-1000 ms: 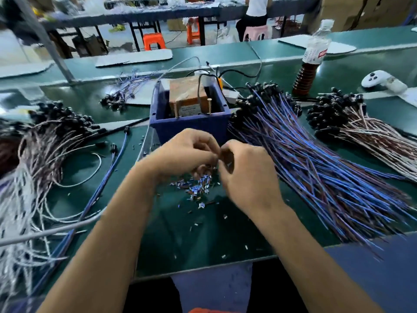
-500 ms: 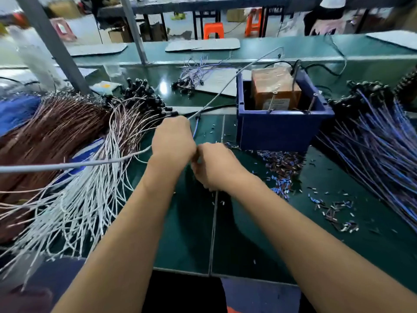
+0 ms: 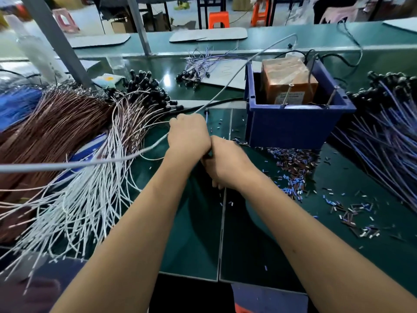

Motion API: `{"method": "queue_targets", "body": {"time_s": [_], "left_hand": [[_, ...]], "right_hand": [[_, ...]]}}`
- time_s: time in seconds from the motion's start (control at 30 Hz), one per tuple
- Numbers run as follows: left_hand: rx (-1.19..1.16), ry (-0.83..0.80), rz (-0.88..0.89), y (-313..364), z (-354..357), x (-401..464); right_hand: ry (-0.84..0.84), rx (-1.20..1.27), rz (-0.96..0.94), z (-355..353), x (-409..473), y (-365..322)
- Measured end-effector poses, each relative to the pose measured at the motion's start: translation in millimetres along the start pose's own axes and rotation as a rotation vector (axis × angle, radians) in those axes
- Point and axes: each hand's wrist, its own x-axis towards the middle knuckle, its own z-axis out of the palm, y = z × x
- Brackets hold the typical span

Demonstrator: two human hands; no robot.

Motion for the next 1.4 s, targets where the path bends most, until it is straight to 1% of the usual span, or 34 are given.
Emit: {"method": "queue_targets", "body": {"time_s": [0.03,0.07,0.1,0.17,0.2,0.23,0.3,0.33,0.37,0.43,0.5,0.53,0.6,0.67,0.73,0.77,0.83,0.87,0.93,0.97,1.0,1.03,1.07,1.1,1.13,1.17,1.2,1.27,1.4], "left_hand": [[-0.132,0.02,-0.019,2.3,-3.9,0.8],[-0.309,0.037,-0.058,5.3,-7.6,1.5],[-0.537,0.047,-0.107,9.4,-11.5,1.2],[-1.098,0.033,-0.224,22.5,-20.9,-2.1],[-1.343,0.025,-0.277,29.1,-26.8,-4.8],[-1.523,0.026,-0.309,34.1,-33.4,-7.5],[-1.753,0.035,-0.315,42.4,-48.6,-11.8],[-1.839,0.027,-0.299,44.4,-56.1,-12.8],[-1.919,0.002,-0.277,47.0,-64.4,-14.0],[-2.046,-0.05,-0.229,48.8,-80.0,-13.2],[-2.136,-0.062,-0.196,48.5,-93.8,-12.0],[-2.166,-0.055,-0.185,47.7,-99.8,-11.5],[-2.181,0.001,-0.17,42.8,-109.2,-10.1],[-2.19,0.072,-0.157,39.4,-116.4,-10.2],[-2.217,0.129,-0.17,38.5,-120.0,-9.8],[-2.196,0.186,-0.186,38.4,-120.4,-10.3],[-2.034,0.379,-0.18,41.7,-116.4,-12.7],[-1.916,0.483,-0.131,47.0,-111.5,-15.8],[-1.638,0.688,0.043,62.4,-96.2,-26.4],[-1.473,0.766,0.162,73.6,-85.8,-34.4],[-1.288,0.799,0.295,84.9,-73.4,-43.0],[-1.082,0.788,0.434,96.0,-59.0,-51.6],[-0.885,0.747,0.56,105.4,-43.8,-58.7],[-0.737,0.676,0.663,112.5,-29.2,-64.4],[-0.653,0.588,0.741,118.1,-16.4,-68.1],[-0.617,0.506,0.788,121.1,-5.9,-70.6],[-0.611,0.442,0.807,123.3,2.1,-72.5],[-0.614,0.377,0.794,122.5,11.8,-72.7],[-0.587,0.397,0.752,114.3,24.3,-68.5]], "right_hand": [[0.007,0.017,0.003,0.0,0.3,1.5],[0.022,0.085,0.005,0.2,-0.4,2.0],[0.044,0.197,0.005,1.5,-1.7,3.0],[0.078,0.592,0.019,4.5,-8.3,3.7],[0.085,0.794,0.031,4.7,-13.7,2.2],[0.094,0.923,0.027,4.3,-18.9,1.1],[0.113,1.029,-0.006,0.2,-27.9,1.4],[0.094,1.092,-0.021,-3.4,-31.9,2.7],[0.044,1.175,-0.039,-8.9,-35.9,5.5],[-0.113,1.312,-0.109,-21.3,-44.2,12.6],[-0.247,1.353,-0.177,-35.7,-51.6,24.6],[-0.261,1.334,-0.209,-43.5,-53.3,33.8],[-0.219,1.229,-0.252,-59.6,-54.1,53.8],[-0.178,1.181,-0.267,-74.8,-55.6,78.2],[-0.152,1.138,-0.256,-87.7,-58.2,102.9],[-0.134,1.076,-0.231,-92.0,-59.4,114.2],[-0.089,0.953,-0.153,-97.4,-62.4,135.0],[-0.066,0.915,-0.115,-98.5,-63.5,144.0],[-0.028,0.864,-0.08,-97.9,-63.8,155.2],[-0.007,0.84,-0.076,-97.7,-63.7,157.9],[0.011,0.819,-0.081,-97.4,-63.4,158.9],[0.025,0.815,-0.089,-97.3,-63.3,159.1],[0.031,0.824,-0.104,-97.3,-63.2,159.1],[0.029,0.841,-0.123,-97.7,-63.5,158.0],[0.019,0.855,-0.146,-98.8,-64.4,158.1],[0.004,0.87,-0.165,-99.3,-65.3,157.7],[-0.005,0.882,-0.176,-99.4,-66.2,159.2],[-0.002,0.902,-0.166,-99.2,-67.5,160.3],[0.056,0.927,-0.115,-101.1,-65.8,163.2]]}}
